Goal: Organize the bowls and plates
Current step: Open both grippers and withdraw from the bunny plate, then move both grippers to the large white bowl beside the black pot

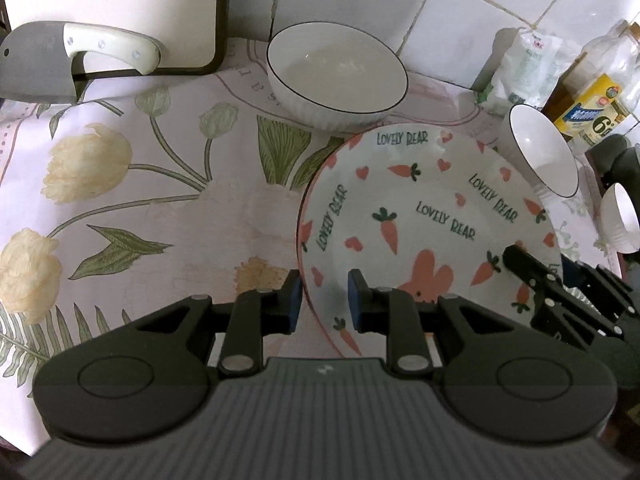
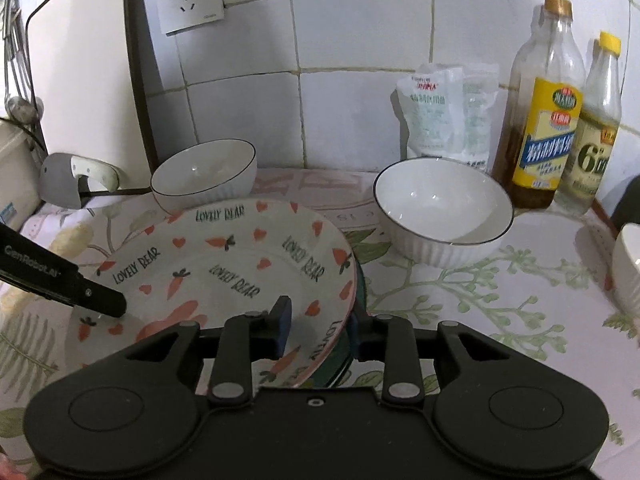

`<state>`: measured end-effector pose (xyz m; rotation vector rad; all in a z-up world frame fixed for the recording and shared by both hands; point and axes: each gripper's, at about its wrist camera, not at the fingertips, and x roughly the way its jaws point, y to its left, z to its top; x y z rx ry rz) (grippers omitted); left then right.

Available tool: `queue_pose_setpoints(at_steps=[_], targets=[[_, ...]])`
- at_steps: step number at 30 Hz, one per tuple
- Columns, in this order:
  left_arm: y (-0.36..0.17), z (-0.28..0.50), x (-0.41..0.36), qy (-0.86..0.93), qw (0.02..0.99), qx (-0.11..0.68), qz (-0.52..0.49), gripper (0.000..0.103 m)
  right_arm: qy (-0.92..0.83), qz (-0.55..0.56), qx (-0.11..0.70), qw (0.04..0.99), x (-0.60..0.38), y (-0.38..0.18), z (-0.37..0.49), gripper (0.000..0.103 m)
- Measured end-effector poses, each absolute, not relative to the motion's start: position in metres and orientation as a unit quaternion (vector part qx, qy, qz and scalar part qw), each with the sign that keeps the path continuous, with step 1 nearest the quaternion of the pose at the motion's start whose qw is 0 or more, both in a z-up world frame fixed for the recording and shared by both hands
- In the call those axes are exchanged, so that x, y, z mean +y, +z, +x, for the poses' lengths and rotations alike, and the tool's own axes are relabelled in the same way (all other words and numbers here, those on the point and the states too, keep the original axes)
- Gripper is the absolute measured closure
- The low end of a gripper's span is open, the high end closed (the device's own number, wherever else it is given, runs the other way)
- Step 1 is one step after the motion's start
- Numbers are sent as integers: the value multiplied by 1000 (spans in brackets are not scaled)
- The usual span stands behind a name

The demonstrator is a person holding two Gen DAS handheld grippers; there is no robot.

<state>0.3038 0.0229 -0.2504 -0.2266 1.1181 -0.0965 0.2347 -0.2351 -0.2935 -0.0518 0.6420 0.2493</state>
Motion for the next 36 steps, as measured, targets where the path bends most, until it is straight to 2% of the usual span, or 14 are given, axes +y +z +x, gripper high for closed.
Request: queue_pose_setpoints(at_steps=[4,9,14,17,25,30,36], targets=[[-244,299,20,-51,842,527,-104,79,90,-80,323,939,-227,-297,231,65],[-231,286,13,-55,848,522,-75,76,99,-57,329,937,-230,-289,212,63],[-210,268,6,-71,850,519,-51,63,92,-4,340,936,-242,-271,190,62],[-194,257,2,-79,852,516,-35,59,95,22,342,935,-252,-259,175,57],[-157,231,-24,-112,846,521,-16,39,100,54,353,929,-287,-231,145,46],[-145,220,-53,-132,839,528,-4,31,95,63,351,929,-317,-211,133,34],[-134,216,-97,-137,832,537,16,29,91,58,352,930,-359,-189,125,29]])
